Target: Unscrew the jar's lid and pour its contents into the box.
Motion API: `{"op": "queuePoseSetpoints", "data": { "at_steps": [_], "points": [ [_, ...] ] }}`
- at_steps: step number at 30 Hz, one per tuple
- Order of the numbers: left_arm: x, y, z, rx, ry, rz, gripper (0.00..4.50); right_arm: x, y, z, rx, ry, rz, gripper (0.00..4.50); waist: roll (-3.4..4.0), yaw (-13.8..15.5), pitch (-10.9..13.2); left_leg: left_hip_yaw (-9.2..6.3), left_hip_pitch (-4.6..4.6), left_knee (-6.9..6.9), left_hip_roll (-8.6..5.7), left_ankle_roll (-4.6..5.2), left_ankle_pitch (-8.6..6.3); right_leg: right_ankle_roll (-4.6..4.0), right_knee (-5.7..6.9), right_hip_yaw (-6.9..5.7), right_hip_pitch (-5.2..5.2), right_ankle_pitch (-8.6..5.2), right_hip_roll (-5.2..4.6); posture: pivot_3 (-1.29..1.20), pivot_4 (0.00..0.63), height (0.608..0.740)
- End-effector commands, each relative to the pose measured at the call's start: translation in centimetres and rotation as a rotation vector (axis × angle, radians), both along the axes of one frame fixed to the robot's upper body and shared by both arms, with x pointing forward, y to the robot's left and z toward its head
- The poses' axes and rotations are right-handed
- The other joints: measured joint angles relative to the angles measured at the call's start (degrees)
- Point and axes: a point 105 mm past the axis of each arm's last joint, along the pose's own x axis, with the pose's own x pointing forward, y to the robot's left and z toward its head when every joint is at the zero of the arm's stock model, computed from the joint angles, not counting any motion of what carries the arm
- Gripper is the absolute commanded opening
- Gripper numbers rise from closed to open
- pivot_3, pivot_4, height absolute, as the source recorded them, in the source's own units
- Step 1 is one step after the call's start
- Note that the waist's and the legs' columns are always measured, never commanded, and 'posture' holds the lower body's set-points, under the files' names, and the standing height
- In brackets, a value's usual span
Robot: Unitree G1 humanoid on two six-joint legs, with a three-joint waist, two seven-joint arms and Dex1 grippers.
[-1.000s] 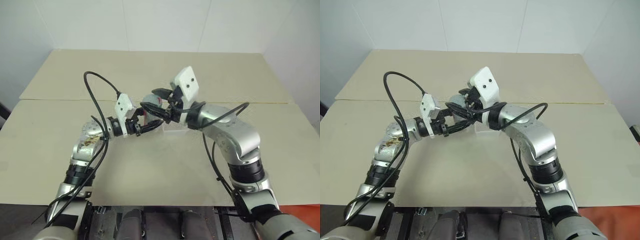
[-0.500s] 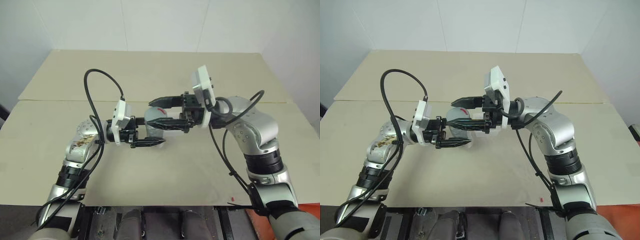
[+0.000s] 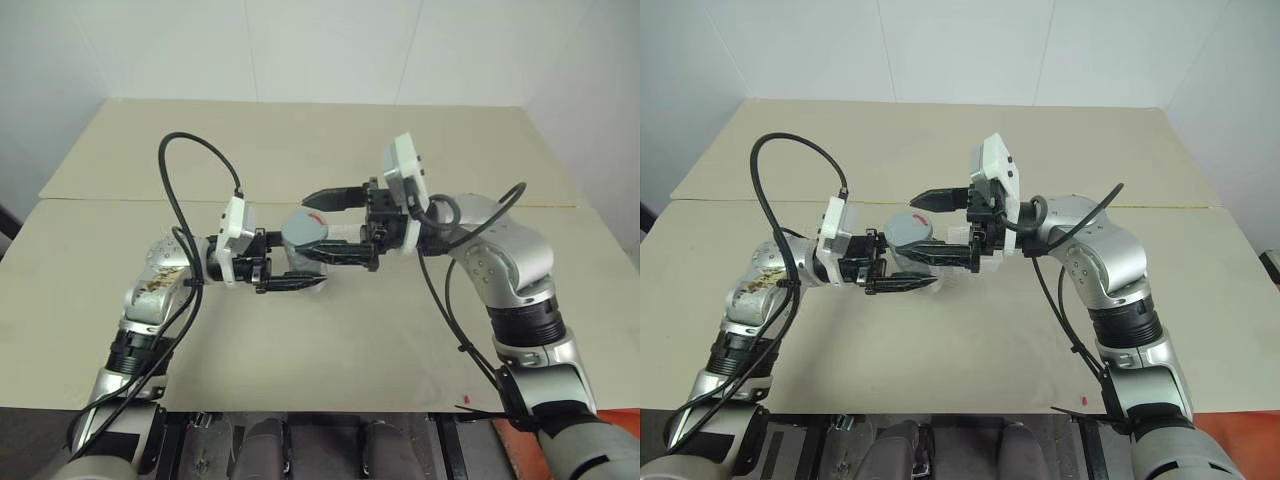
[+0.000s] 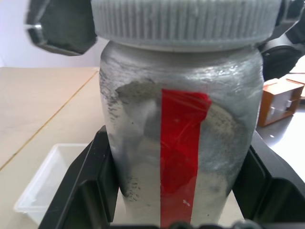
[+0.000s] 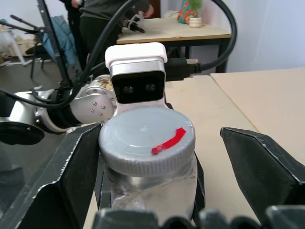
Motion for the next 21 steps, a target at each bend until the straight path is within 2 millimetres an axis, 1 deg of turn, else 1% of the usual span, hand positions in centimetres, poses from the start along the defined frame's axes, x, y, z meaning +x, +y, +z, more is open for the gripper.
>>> {"op": "queuePoseSetpoints", "data": {
  "at_steps": [1,5,8,9,11,14,16,18,21],
  "points": [
    [0.0,0.2,1.5,-0.024,-0.069,0.001,2.77,0.7,-1.9,1.1,0.037,-0.031,-0.103,4.49,0.00,0.04,0.00,0.00,0.00,0.00,0.00,0.00,0.00,0.00,0.00,0.00,0.01,0.00,0.00,0.00,0.150,0.740],
    [1.2,1.0,1.5,-0.026,-0.073,0.099,2.77,0.5,-2.9,0.9,0.043,-0.034,-0.155,4.49,0.00,0.31,0.00,-0.01,0.00,0.01,0.00,0.02,-0.01,0.00,-0.01,-0.01,0.02,0.00,0.00,0.00,0.150,0.740],
    [3.2,1.6,1.2,-0.018,-0.087,0.261,2.77,0.4,-3.4,1.3,0.072,-0.070,-0.241,4.49,0.00,0.41,0.00,0.01,0.00,0.00,-0.01,0.03,-0.02,0.00,-0.01,0.00,0.01,0.00,-0.01,0.00,0.150,0.740],
    [4.0,1.6,1.1,-0.017,-0.089,0.326,2.77,0.6,-3.5,1.5,0.078,-0.094,-0.290,4.49,0.00,0.44,0.00,0.00,0.00,0.00,0.00,0.03,-0.02,0.00,0.00,0.00,0.00,0.00,-0.01,0.00,0.150,0.740],
    [5.0,1.3,1.0,-0.020,-0.092,0.404,2.77,1.0,-3.6,1.8,0.101,-0.112,-0.367,4.49,0.00,0.38,0.00,0.00,0.00,0.00,0.00,0.02,-0.01,0.00,0.01,0.01,-0.01,0.00,0.00,0.00,0.150,0.740],
    [6.2,0.7,0.8,-0.028,-0.088,0.500,2.77,1.7,-3.0,2.3,0.116,-0.128,-0.470,4.49,0.00,0.46,0.00,0.00,0.00,0.00,0.00,-0.07,0.04,0.00,0.01,0.00,0.00,0.00,0.00,0.00,0.150,0.740],
    [6.8,0.2,1.0,-0.054,-0.078,0.554,2.77,1.8,-1.8,2.5,0.125,-0.134,-0.510,4.49,0.00,0.53,0.00,0.02,-0.02,0.00,-0.01,-0.26,0.15,0.00,0.01,-0.01,-0.01,0.00,0.00,0.00,0.150,0.740],
    [7.0,-0.4,1.3,-0.084,-0.072,0.575,2.77,2.0,-0.6,2.5,0.121,-0.135,-0.556,4.49,0.00,0.40,0.00,0.01,-0.02,0.00,-0.01,-0.26,0.15,0.00,0.01,0.01,-0.02,0.00,0.00,0.00,0.150,0.740],
    [7.1,-0.8,1.4,-0.097,-0.064,0.587,2.77,2.7,0.3,2.2,0.109,-0.138,-0.607,4.49,0.00,0.19,0.00,0.02,-0.03,-0.02,0.00,-0.28,0.16,0.00,0.03,0.00,-0.05,0.00,0.00,0.00,0.150,0.740]
  ]
}}
